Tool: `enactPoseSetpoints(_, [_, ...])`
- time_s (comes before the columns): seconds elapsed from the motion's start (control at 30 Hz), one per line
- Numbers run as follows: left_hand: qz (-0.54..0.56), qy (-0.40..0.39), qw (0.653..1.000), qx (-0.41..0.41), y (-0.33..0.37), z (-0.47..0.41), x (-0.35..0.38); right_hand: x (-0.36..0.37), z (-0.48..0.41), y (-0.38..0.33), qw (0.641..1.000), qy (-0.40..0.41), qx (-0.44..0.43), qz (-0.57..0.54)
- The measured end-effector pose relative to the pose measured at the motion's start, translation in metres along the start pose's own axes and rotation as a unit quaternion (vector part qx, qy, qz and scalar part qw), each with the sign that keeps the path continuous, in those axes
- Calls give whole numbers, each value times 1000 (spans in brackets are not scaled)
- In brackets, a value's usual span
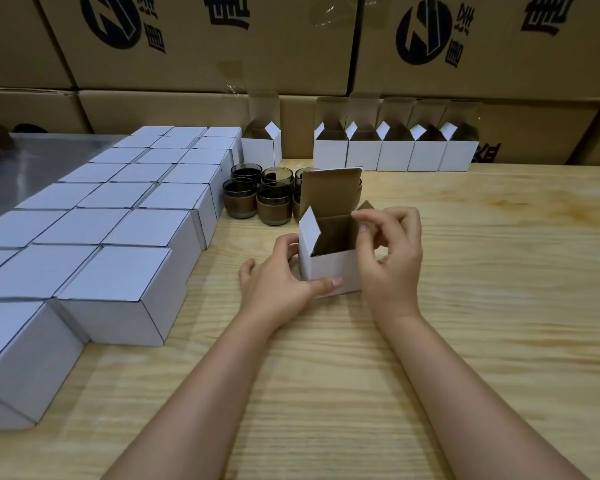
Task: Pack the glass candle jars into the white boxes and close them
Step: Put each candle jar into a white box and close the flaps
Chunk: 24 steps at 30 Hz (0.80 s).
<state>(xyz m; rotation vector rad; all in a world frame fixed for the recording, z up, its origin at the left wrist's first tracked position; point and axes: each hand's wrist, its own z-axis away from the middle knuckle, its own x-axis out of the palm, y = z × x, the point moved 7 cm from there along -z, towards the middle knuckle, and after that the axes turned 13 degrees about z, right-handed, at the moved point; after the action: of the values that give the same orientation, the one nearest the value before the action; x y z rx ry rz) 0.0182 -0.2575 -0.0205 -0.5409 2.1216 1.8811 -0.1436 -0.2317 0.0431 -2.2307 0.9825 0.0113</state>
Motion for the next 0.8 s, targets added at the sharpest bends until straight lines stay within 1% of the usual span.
enactPoseSetpoints(0.1, [6,-5,1000,-4,0,0,0,-4,-3,11,999,13,44,-7])
enactPoseSetpoints(0.17, [12,-12,1000,-7,0,2,0,-4,-4,22,996,6,90,2])
enactPoseSetpoints(0.23, [19,-18,1000,-10,1,2,0,1,-5,38,988,-26,153,-13])
enactPoseSetpoints(0.3, [25,-24,999,-9,3,2,1,10,-4,46,977,-72,191,-61])
enactPoseSetpoints(0.4, [27,-43,999,8,3,4,3,14,-3,47,972,-98,187,-100])
enactPoseSetpoints(0.47, [69,-47,996,8,4,5,4,13,-2,48,972,-98,186,-106])
enactPoseSetpoints(0.57, [143,0,989,-29,2,4,1,16,0,47,972,-113,175,-113])
enactPoseSetpoints(0.67, [226,34,972,-59,-1,4,-2,17,0,43,973,-123,159,-114])
enactPoseSetpoints(0.8, [267,67,958,-81,-7,6,-8,15,-1,37,979,-129,132,-91])
